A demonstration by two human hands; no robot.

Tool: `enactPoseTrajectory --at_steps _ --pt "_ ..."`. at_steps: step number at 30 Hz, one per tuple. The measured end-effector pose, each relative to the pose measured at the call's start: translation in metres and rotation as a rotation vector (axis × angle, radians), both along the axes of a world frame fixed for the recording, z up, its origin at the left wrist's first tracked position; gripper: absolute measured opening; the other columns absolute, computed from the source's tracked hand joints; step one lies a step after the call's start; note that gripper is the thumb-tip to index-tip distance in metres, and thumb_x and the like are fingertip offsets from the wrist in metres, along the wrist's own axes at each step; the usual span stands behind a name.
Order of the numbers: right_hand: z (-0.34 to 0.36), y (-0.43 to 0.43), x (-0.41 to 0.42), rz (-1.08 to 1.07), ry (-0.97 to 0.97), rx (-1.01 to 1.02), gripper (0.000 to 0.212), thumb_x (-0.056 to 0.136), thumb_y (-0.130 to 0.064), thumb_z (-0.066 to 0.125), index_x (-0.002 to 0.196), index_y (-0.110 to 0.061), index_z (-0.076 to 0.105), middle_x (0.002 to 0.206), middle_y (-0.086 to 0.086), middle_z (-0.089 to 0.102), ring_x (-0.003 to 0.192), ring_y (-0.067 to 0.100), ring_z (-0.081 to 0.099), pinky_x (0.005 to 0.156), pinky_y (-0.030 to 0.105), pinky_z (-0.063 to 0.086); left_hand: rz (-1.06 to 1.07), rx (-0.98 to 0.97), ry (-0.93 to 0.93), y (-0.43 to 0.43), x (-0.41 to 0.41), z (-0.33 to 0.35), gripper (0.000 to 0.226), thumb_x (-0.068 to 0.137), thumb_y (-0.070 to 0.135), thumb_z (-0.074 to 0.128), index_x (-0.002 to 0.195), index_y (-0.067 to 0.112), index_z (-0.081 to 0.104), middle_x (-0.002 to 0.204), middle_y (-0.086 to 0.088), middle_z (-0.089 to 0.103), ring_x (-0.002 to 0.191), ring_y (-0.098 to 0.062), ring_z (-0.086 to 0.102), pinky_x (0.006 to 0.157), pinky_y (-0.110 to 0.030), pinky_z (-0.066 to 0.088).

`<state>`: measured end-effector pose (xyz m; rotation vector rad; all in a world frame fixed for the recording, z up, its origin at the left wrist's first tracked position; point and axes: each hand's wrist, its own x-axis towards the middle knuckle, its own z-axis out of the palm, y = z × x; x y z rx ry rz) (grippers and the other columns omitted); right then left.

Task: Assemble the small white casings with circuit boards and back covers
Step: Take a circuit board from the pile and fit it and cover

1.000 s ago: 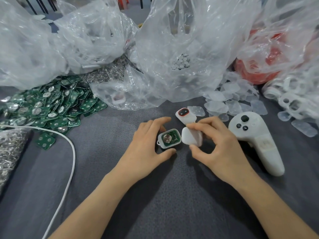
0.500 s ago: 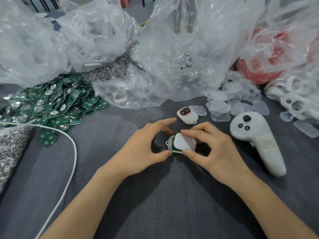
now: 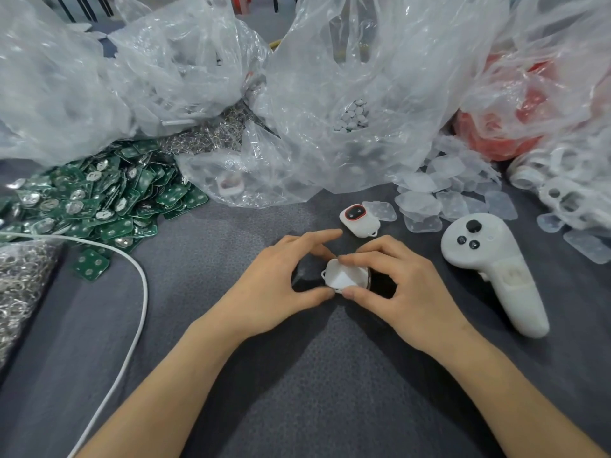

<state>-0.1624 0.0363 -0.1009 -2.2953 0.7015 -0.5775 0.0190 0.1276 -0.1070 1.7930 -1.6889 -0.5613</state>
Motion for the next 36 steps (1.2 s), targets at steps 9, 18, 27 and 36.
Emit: enactPoseTrajectory --at_steps 9,18,27,36 --pt "0.0040 -0.0026 -0.0050 0.006 0.016 0.080 0.035 0.075 -0.016 0.079 0.109 -0.022 0.071 0.102 -0.011 0.058 0.097 0.001 0.055 0.084 0.006 0.036 -0.016 0.007 -0.004 -0.0006 0.0012 0.0002 0.068 0.079 0.029 0.077 0.137 0.037 0.043 0.113 0.027 0.062 0.115 0.003 0.046 0.098 -0.014 0.033" --pt "0.0041 -0.0036 -0.0062 -0.008 0.056 0.042 0.035 0.073 -0.022 0.080 0.107 -0.026 0.071 0.094 -0.016 0.056 0.095 0.004 0.051 0.083 0.007 0.033 -0.010 -0.021 -0.027 -0.0017 -0.0048 -0.0021 0.051 0.085 0.039 0.069 0.131 0.043 0.047 0.112 0.035 0.058 0.120 0.009 0.039 0.100 -0.010 0.023" --pt "0.0033 -0.0021 -0.0091 -0.014 -0.024 0.001 0.037 0.069 -0.019 0.084 0.104 -0.021 0.071 0.092 -0.010 0.058 0.081 0.006 0.057 0.070 0.014 0.045 -0.021 -0.033 -0.044 -0.0029 -0.0060 -0.0020 0.038 0.084 0.035 0.071 0.121 0.035 0.060 0.112 0.040 0.051 0.118 0.009 0.040 0.103 -0.019 0.026" --pt "0.0042 -0.0031 -0.0082 -0.006 -0.025 0.090 0.034 0.066 -0.020 0.085 0.098 -0.021 0.074 0.089 -0.012 0.061 0.079 0.002 0.057 0.072 0.013 0.043 -0.059 -0.003 -0.060 -0.0019 -0.0011 -0.0013 0.050 0.078 0.029 0.077 0.124 0.039 0.058 0.107 0.045 0.044 0.115 0.020 0.033 0.104 -0.021 0.028"
